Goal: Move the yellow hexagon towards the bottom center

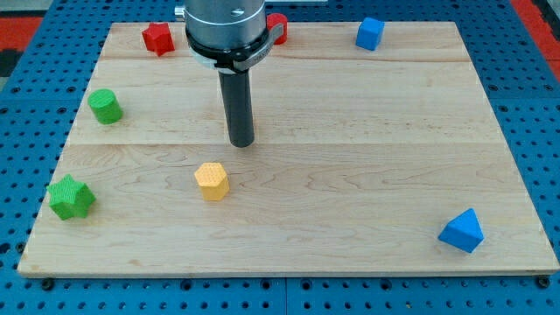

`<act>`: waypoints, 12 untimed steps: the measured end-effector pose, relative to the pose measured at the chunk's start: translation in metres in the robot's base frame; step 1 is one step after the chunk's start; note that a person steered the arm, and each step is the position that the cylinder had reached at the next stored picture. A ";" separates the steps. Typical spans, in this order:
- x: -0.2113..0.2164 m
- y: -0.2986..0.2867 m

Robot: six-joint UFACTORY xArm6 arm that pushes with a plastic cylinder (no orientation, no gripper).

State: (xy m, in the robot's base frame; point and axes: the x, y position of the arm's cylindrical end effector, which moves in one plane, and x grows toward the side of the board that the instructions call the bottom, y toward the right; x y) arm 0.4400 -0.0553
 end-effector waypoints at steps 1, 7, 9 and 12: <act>0.000 -0.003; -0.027 -0.009; -0.040 -0.041; -0.060 -0.026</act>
State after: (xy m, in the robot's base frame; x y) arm 0.3802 -0.0815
